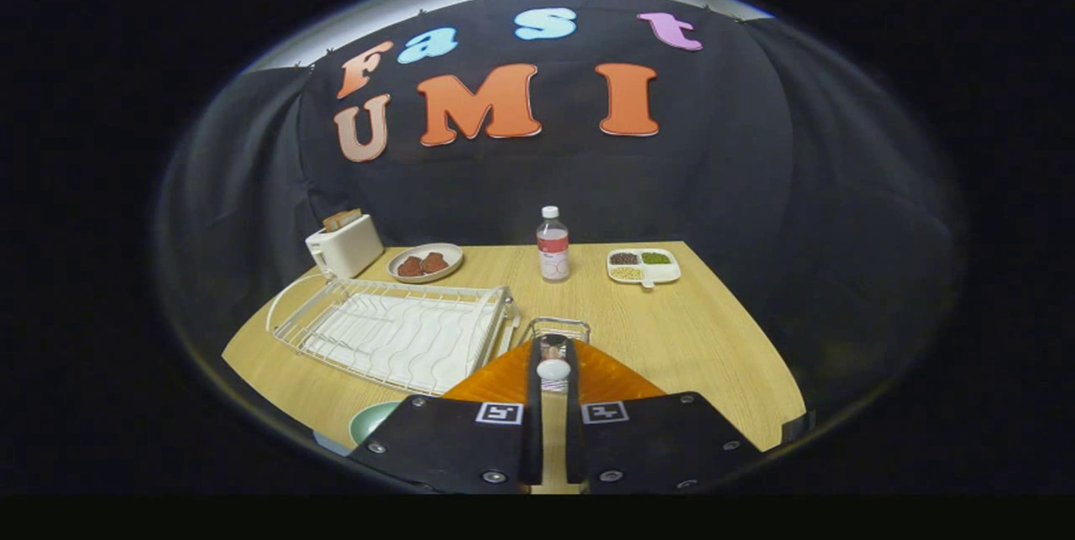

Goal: Take the plate from the dish rack, then take the spoon from the basket and place it into the plate.

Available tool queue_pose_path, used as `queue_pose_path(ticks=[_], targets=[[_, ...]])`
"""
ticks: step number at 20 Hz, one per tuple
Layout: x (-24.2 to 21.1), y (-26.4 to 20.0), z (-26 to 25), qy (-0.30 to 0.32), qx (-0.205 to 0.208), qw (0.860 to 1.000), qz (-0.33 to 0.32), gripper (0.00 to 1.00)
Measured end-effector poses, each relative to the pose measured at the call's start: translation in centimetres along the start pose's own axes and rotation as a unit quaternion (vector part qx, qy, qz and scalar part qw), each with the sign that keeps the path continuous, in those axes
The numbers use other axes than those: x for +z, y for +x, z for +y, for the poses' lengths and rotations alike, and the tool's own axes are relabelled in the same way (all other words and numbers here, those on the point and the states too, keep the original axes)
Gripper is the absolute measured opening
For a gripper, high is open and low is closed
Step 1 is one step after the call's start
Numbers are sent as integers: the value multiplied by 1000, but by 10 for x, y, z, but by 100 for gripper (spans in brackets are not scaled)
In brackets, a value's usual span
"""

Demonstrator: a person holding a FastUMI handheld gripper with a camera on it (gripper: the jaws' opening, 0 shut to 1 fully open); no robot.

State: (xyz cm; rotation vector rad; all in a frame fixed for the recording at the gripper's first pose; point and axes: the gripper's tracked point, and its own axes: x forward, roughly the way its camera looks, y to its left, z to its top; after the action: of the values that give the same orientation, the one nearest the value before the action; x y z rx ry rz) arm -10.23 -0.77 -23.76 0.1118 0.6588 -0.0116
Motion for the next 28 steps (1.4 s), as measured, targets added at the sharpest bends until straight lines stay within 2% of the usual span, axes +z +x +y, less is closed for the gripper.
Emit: queue_pose_path(ticks=[4, 9, 15, 21, 28], targets=[[0, -23, 13, -25, 29, 999, -1, 11], [-19, -52, 36, -35, 85, 996, 25, 11], [-42, -80, 69, -59, 159, 984, 49, 11], [-78, -73, 112, -98, 221, 967, 84, 11], [-121, -43, 133, -80, 242, 958, 133, 11]])
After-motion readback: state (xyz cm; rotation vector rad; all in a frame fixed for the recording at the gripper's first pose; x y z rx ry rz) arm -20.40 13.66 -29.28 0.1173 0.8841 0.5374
